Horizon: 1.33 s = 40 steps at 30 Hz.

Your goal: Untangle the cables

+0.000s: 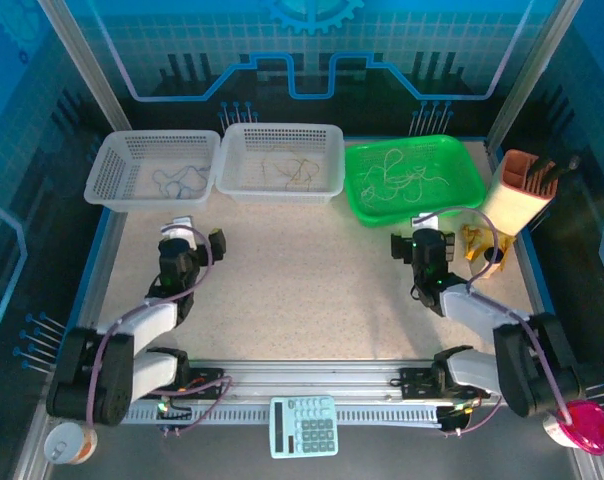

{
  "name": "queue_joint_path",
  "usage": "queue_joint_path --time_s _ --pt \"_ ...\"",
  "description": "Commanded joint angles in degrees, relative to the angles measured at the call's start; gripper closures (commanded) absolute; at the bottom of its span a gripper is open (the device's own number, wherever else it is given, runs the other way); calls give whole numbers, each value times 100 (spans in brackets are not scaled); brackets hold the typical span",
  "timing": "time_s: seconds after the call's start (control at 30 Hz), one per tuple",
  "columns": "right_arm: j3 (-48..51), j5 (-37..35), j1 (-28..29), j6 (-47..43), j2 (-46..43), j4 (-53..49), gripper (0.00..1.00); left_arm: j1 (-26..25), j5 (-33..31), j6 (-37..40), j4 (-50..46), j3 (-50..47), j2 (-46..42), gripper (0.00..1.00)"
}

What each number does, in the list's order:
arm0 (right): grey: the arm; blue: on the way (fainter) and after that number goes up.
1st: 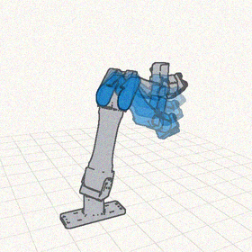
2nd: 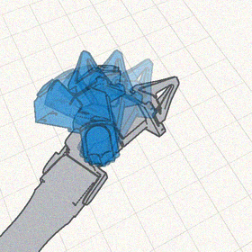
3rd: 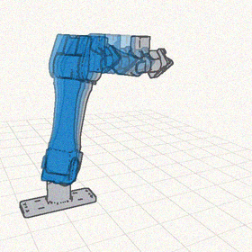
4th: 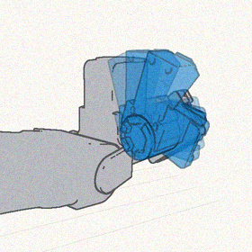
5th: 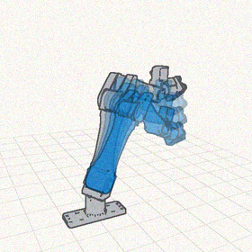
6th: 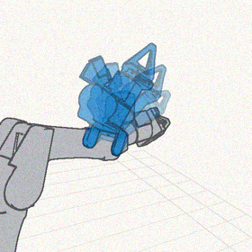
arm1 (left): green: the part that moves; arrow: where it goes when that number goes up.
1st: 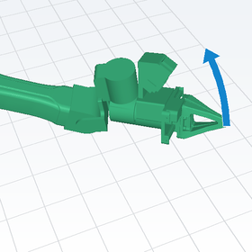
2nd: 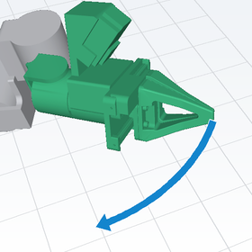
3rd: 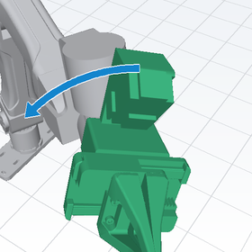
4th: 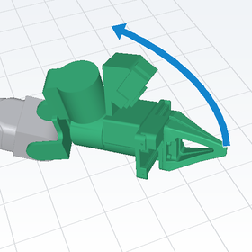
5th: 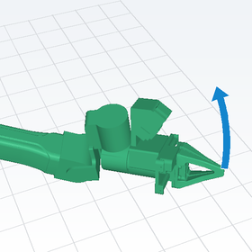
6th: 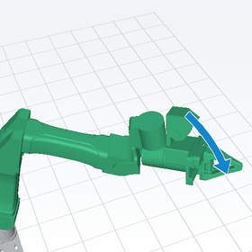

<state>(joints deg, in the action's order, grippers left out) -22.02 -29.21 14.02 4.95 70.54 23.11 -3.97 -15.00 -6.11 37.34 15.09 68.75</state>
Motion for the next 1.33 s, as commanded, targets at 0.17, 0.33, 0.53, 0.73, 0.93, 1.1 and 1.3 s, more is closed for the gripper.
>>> queue_joint_path --time_s 0.17,0.33,0.53,0.73,0.93,1.1,1.3 --pt "114 1732 -510 -772 656 2068 0 -69 435 896 2380 -74 1405 1" --pt "656 1830 -737 -712 1893 4419 0 -57 437 926 3033 -47 2067 1" --pt "-93 2272 -943 -567 1751 2741 0 273 702 590 1565 703 2036 1" --pt "-129 2367 -1011 -534 1748 2653 0 333 790 566 1583 702 2049 1" --pt "-94 2250 -937 -583 1747 2713 0 335 792 569 1579 705 2046 1" --pt "-142 2385 -980 -558 1750 2636 0 335 779 576 1596 697 2046 1" --pt "-151 2499 -1042 -537 1751 2618 0 230 261 549 1764 613 2055 1"
